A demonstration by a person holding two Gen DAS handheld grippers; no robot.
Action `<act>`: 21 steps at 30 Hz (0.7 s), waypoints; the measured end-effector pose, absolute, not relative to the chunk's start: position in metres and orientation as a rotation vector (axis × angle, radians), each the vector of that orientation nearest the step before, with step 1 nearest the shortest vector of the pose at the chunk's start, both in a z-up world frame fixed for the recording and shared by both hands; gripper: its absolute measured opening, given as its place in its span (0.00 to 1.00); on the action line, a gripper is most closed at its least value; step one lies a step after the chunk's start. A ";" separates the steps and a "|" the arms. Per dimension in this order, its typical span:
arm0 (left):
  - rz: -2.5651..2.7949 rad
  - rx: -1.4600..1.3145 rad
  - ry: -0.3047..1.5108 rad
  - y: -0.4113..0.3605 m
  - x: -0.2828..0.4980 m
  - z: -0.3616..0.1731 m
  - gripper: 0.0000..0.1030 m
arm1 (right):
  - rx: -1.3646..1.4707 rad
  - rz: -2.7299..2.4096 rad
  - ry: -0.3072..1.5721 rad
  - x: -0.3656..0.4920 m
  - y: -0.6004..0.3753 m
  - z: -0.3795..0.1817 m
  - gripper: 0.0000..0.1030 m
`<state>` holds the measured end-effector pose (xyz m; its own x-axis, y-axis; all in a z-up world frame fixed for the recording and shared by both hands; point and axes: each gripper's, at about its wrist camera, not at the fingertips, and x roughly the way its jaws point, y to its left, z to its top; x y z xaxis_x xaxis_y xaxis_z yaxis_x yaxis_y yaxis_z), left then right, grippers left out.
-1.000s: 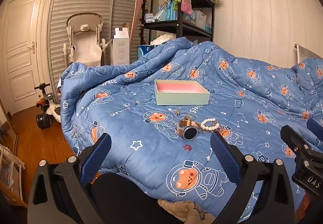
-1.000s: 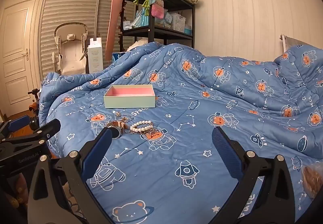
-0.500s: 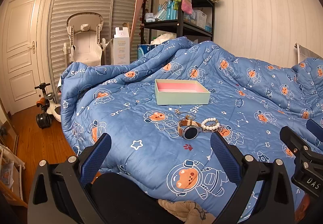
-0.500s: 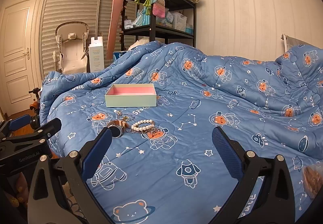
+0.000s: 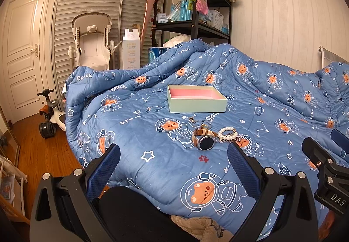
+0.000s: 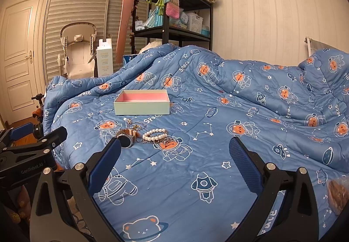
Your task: Organize jewelry
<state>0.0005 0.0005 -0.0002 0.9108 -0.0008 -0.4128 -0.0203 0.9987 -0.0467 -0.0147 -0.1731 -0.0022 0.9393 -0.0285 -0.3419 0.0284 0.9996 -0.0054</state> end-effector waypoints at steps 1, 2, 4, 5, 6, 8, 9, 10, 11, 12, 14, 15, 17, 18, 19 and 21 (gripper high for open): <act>0.010 -0.051 0.425 0.001 0.000 0.000 0.94 | 0.000 -0.029 0.349 -0.015 -0.173 -0.002 0.95; 0.010 -0.050 0.426 0.000 0.001 0.000 0.94 | 0.000 -0.030 0.349 -0.014 -0.173 -0.002 0.95; 0.010 -0.050 0.426 0.000 0.001 0.000 0.94 | 0.000 -0.029 0.351 -0.014 -0.173 -0.002 0.95; 0.009 -0.050 0.426 0.000 0.001 0.000 0.94 | 0.002 -0.032 0.349 -0.015 -0.173 -0.003 0.95; 0.010 -0.050 0.426 0.000 0.001 0.000 0.94 | 0.001 -0.030 0.351 -0.015 -0.173 -0.003 0.95; 0.009 -0.050 0.427 0.000 0.001 0.000 0.94 | 0.000 -0.029 0.351 -0.015 -0.173 -0.003 0.95; 0.010 -0.050 0.426 0.001 0.000 0.000 0.94 | 0.000 -0.030 0.351 -0.015 -0.173 -0.003 0.95; 0.010 -0.050 0.427 0.001 0.000 0.000 0.94 | 0.000 -0.029 0.351 -0.015 -0.173 -0.003 0.95; 0.009 -0.050 0.427 0.001 0.000 0.000 0.94 | 0.000 -0.029 0.350 -0.015 -0.173 -0.003 0.95; 0.009 -0.050 0.427 0.000 0.000 0.000 0.94 | 0.000 -0.029 0.351 -0.015 -0.173 -0.003 0.95; 0.010 -0.051 0.427 0.001 0.000 0.000 0.94 | 0.000 -0.030 0.351 -0.015 -0.173 -0.003 0.95; 0.009 -0.051 0.427 0.000 0.001 0.000 0.94 | 0.001 -0.030 0.351 -0.015 -0.173 -0.003 0.95; 0.009 -0.051 0.427 0.001 0.001 0.000 0.94 | 0.001 -0.029 0.351 -0.014 -0.171 -0.006 0.95; 0.010 -0.051 0.427 0.001 0.001 0.000 0.94 | 0.001 -0.029 0.350 -0.014 -0.170 -0.006 0.95; 0.010 -0.051 0.427 0.001 0.001 0.000 0.94 | 0.001 -0.030 0.350 -0.014 -0.170 -0.007 0.95; 0.010 -0.051 0.428 0.001 0.001 0.000 0.94 | 0.001 -0.030 0.350 -0.014 -0.170 -0.007 0.95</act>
